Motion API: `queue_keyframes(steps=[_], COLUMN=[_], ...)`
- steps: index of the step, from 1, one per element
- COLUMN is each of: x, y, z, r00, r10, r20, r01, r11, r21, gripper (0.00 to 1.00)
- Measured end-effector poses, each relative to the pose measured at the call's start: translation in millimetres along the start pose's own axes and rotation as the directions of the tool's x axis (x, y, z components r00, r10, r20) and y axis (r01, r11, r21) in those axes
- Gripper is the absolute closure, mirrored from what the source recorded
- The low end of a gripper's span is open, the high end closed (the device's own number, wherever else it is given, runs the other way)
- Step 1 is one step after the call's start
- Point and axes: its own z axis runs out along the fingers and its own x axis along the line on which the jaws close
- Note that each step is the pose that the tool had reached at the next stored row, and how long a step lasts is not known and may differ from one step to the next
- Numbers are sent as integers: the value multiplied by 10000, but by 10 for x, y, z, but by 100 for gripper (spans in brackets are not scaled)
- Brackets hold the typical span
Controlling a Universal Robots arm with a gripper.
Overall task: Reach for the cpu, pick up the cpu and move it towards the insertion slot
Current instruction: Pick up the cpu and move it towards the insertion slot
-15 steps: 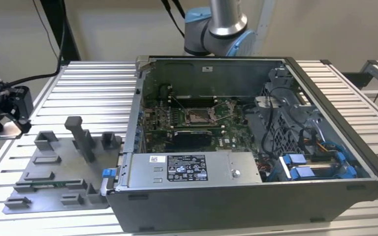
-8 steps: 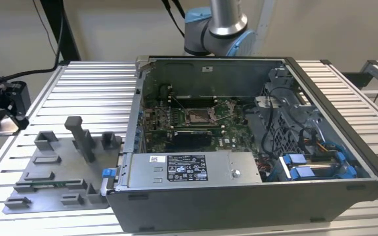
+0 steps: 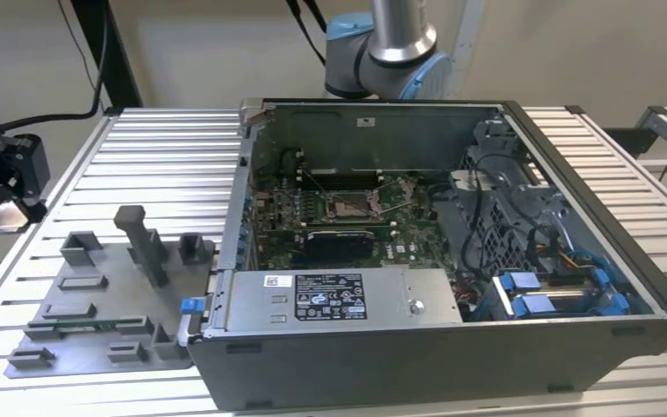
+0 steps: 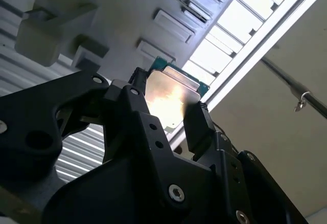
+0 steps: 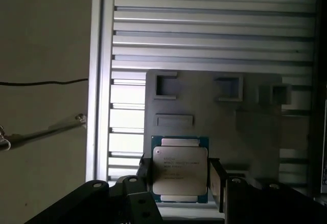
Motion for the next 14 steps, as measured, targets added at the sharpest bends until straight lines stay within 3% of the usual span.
queue_keyframes(steps=[14], x=[0], y=[9], z=[-147], r00=[10000], r10=[0], r20=[-1], r01=[0], r11=[10000], r21=[1], gripper=[100])
